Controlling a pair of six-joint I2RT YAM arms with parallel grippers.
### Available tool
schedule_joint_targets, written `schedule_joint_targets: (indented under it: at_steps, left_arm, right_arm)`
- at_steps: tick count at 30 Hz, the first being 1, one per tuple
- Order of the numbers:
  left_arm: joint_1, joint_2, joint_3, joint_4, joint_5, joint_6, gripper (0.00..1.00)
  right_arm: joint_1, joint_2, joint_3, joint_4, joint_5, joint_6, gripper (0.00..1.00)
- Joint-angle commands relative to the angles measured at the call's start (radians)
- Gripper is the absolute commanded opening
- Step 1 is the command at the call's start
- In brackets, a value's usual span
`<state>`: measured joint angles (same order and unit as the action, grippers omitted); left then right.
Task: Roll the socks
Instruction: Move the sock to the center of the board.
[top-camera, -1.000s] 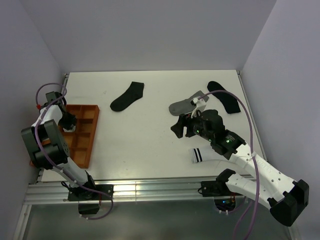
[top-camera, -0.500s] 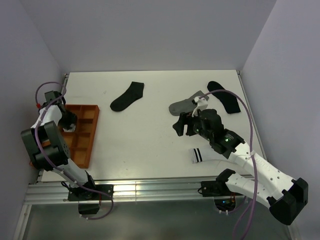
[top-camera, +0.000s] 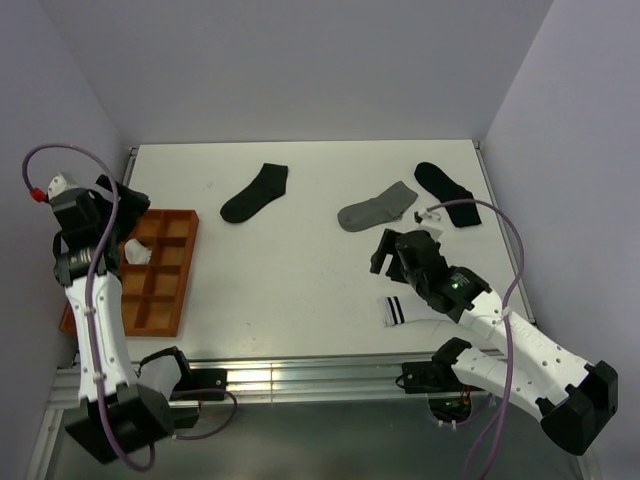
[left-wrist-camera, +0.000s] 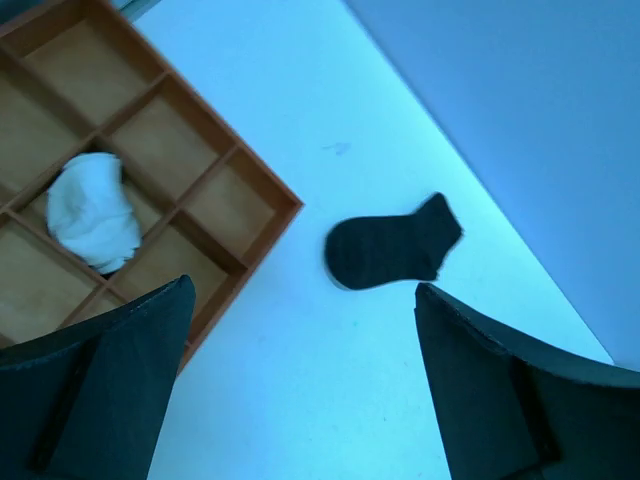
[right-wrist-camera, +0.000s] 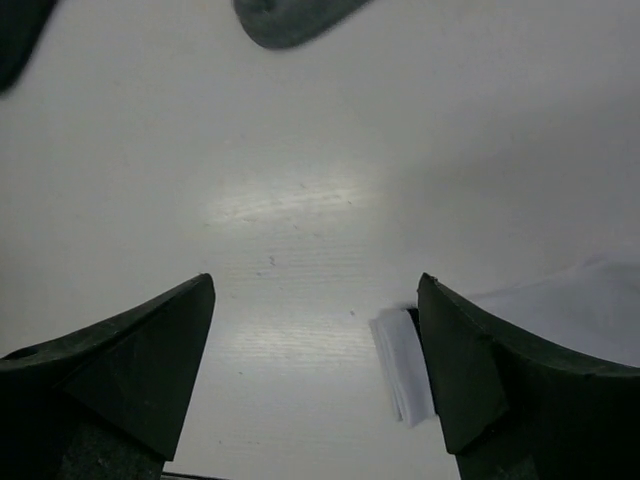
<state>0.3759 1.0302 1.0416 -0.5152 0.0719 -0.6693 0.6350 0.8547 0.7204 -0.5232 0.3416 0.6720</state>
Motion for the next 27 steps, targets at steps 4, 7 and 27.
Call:
schedule_joint_targets:
  at_steps: [4,7,27]
  left_arm:
    - [-0.090,-0.248,-0.115,0.075,0.083,0.056,0.98]
    - [-0.153,-0.301,-0.152,0.067,0.075,0.085,0.97]
    - [-0.250,-0.335,-0.308,0.121,0.115,0.143,0.95]
  right_arm:
    - [-0.009,-0.006,-0.171,-0.121,0.007,0.234,0.84]
    - [-0.021,0.021,-0.242,-0.056,-0.056,0.265,0.80]
    - [0.224,0.808,0.189,0.214,-0.378,-0.087,0.70]
